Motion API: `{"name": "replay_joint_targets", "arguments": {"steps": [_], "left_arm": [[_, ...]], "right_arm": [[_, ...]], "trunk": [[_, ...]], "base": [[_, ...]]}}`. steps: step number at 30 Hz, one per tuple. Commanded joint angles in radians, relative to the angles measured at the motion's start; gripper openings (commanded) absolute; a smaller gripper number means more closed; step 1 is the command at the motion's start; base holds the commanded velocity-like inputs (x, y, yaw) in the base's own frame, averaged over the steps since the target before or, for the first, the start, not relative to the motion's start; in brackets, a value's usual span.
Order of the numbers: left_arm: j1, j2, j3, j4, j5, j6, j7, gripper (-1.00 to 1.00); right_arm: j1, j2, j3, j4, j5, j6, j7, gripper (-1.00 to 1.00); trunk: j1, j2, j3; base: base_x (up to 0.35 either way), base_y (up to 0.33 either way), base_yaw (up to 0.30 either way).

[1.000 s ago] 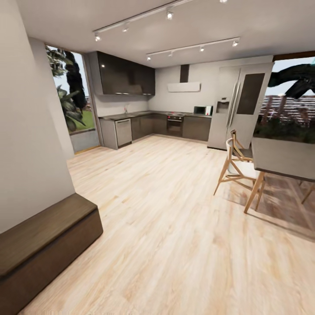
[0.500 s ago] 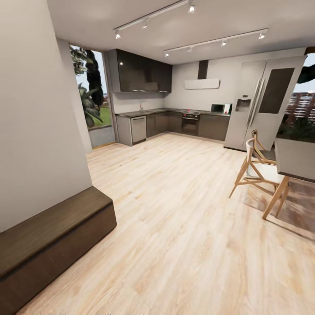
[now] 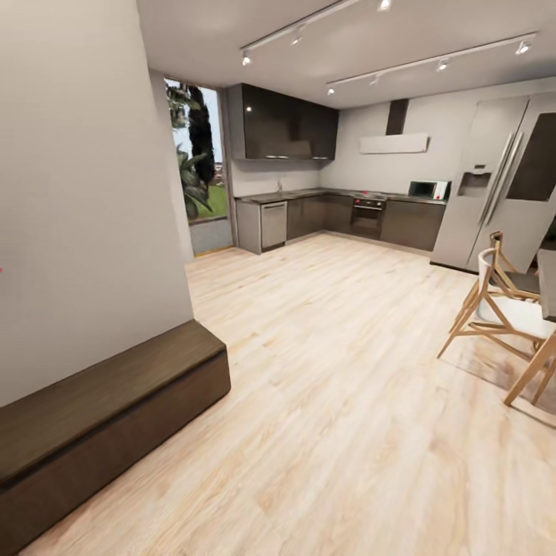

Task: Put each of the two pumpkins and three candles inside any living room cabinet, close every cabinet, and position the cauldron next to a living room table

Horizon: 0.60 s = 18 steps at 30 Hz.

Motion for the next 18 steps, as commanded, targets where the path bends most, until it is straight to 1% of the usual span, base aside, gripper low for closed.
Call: {"name": "replay_joint_targets", "arguments": {"steps": [1, 10, 16, 18], "left_arm": [[-0.001, 0.001, -0.001, 0.000, 0.000, 0.000, -0.001, 1.00], [-0.001, 0.002, -0.001, 0.000, 0.000, -0.001, 0.000, 1.00], [-0.001, 0.002, 0.000, 0.000, 0.000, -0.001, 0.000, 1.00], [-0.001, 0.002, 0.000, 0.000, 0.000, -0.001, 0.001, 1.00]], "right_arm": [[0.000, 0.001, 0.000, 0.000, 0.001, -0.006, -0.001, 1.00], [0.000, 0.002, 0.000, 0.000, 0.002, -0.013, 0.000, 1.00], [0.000, 0.006, -0.002, 0.001, -0.001, -0.057, 0.000, 1.00], [0.000, 0.006, -0.002, 0.000, 0.001, -0.060, 0.002, 1.00]], "trunk": [[0.000, 0.000, -0.001], [0.000, 0.000, -0.006], [0.000, 0.000, -0.011], [0.000, 0.000, -0.012]], "base": [[0.000, 0.000, 0.271], [0.000, 0.000, 0.270], [0.000, 0.000, 0.258], [0.000, 0.000, 0.245]]}}
